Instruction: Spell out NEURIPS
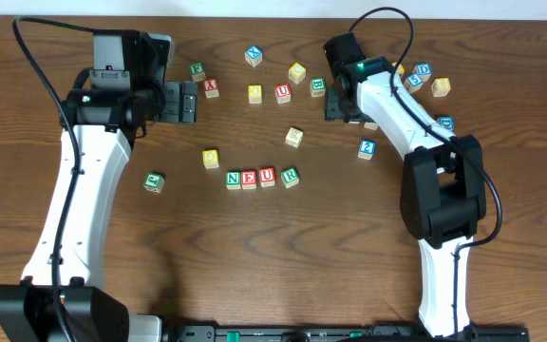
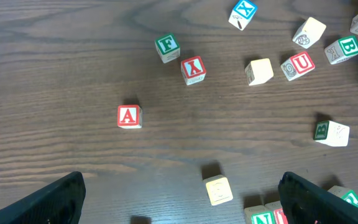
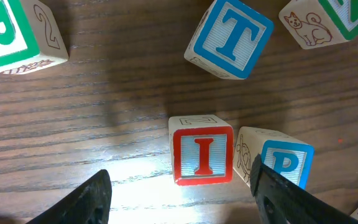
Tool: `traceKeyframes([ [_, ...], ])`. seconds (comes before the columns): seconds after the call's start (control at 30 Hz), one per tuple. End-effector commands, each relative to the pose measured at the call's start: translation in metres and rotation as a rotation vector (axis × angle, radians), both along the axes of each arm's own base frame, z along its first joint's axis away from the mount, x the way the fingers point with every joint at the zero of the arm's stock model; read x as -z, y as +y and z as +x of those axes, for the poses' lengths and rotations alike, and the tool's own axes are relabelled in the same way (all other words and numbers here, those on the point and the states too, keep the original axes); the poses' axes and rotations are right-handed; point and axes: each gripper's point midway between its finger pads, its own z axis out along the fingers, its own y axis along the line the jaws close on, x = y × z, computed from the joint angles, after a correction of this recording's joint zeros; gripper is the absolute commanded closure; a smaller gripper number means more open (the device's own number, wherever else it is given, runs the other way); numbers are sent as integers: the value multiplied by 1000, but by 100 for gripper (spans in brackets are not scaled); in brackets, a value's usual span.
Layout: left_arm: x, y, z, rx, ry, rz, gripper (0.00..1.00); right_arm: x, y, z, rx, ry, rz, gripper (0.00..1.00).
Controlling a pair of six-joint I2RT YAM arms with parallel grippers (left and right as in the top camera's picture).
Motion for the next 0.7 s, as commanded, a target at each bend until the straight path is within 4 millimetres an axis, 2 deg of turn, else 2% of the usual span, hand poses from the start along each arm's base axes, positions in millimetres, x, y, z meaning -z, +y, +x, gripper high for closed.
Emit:
traceKeyframes([
  [0.0, -12, 0, 4, 8, -31, 1, 2, 3, -4, 4, -1, 0, -10, 33],
  [0.5, -12, 0, 4, 9, -31, 1, 2, 3, -5, 4, 0, -1, -13, 33],
  [0.67, -12, 0, 4, 8, -31, 1, 2, 12, -5, 2, -1, 19, -19, 35],
])
